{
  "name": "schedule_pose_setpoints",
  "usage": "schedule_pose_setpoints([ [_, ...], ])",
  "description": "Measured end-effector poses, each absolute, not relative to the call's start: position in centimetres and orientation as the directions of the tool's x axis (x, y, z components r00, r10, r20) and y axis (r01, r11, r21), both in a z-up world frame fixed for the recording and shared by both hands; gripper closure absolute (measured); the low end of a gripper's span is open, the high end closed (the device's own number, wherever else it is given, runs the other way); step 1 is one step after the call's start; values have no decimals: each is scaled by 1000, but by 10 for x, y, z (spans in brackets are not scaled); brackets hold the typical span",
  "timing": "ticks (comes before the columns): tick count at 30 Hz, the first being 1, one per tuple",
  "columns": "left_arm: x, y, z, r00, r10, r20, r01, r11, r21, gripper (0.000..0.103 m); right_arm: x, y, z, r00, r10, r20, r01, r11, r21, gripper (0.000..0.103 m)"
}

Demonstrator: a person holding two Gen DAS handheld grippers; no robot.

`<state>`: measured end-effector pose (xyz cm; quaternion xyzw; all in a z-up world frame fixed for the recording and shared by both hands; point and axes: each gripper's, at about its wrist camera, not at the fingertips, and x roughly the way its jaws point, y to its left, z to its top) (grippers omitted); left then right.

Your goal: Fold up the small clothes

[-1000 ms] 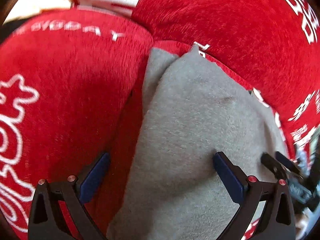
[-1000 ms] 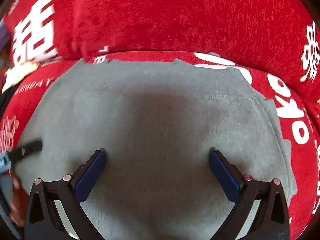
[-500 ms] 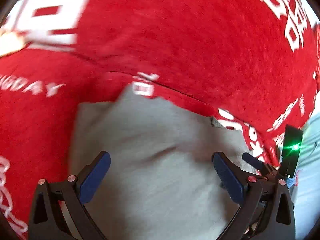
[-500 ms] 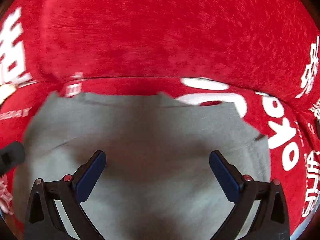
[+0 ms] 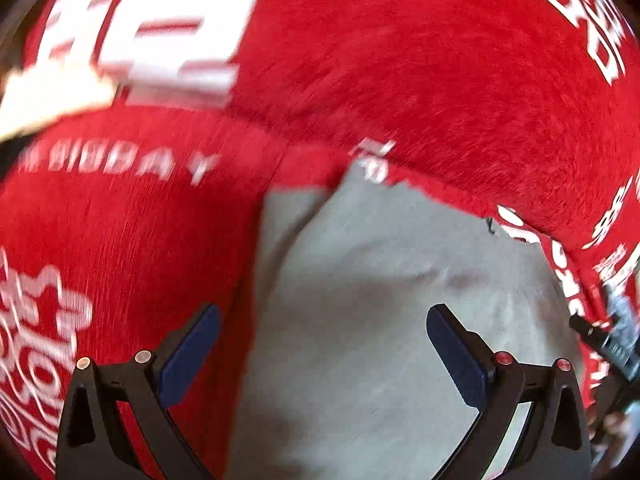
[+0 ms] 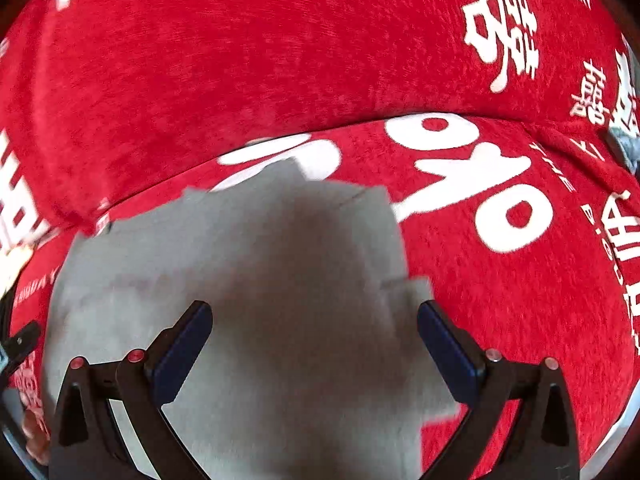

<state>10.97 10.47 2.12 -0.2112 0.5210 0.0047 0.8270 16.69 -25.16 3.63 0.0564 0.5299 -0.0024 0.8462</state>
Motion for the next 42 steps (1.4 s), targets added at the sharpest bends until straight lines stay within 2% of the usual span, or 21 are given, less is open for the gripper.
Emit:
schedule_pose_setpoints([
  [4, 91, 118, -7, 370, -433, -822, -218, 820, -530, 0, 147, -213, 37, 479, 27, -877, -71, 997, -8, 1],
  [6, 92, 112, -18, 346, -468, -813, -210, 806, -553, 0, 142, -191, 33, 480, 26, -877, -140, 989, -47, 1],
  [12, 102, 72, -10, 338, -305, -890, -179, 908, -379, 1, 155, -138, 3, 414, 29, -910, -255, 963, -86, 1],
  [13, 103, 67, -7, 338, -289, -896, -168, 918, -359, 5, 159, -136, 3, 445, 37, -895, -247, 966, -82, 1],
  [15, 103, 64, 1, 347, -282, -894, -153, 924, -351, 21, 164, -137, -1, 440, 62, -896, -227, 973, -45, 0],
  [17, 102, 64, 10, 350, -305, -886, -134, 920, -369, 51, 162, -139, -3, 472, 72, -879, -229, 972, -44, 0],
  [20, 101, 67, 18, 340, -305, -889, -125, 923, -365, 72, 154, -139, -4, 509, 81, -857, -231, 972, -46, 0],
  [24, 100, 68, 29, 323, -296, -899, -135, 926, -353, 73, 162, -137, 0, 428, 45, -903, -196, 980, -45, 0],
  [27, 101, 66, 32, 318, -286, -904, -150, 926, -346, 73, 177, -131, 13, 391, 117, -913, -178, 983, 50, 0],
  [31, 101, 67, 32, 308, -278, -910, -198, 917, -347, 73, 204, -106, -8, 354, 32, -935, -203, 978, -43, 0],
  [32, 101, 66, 32, 305, -270, -913, -205, 918, -340, 73, 206, -104, -7, 399, 37, -916, -207, 977, -51, 0],
  [36, 105, 59, 38, 303, -239, -923, -209, 928, -309, 74, 213, -104, -14, 381, 64, -922, -215, 976, -21, 0],
  [39, 105, 54, 46, 303, -219, -928, -203, 936, -287, 74, 203, -109, -2, 331, 51, -942, -214, 977, -23, 0],
  [42, 102, 49, 53, 315, -187, -930, -205, 944, -259, 74, 161, -119, 7, 368, 63, -928, -216, 976, -19, 0],
])
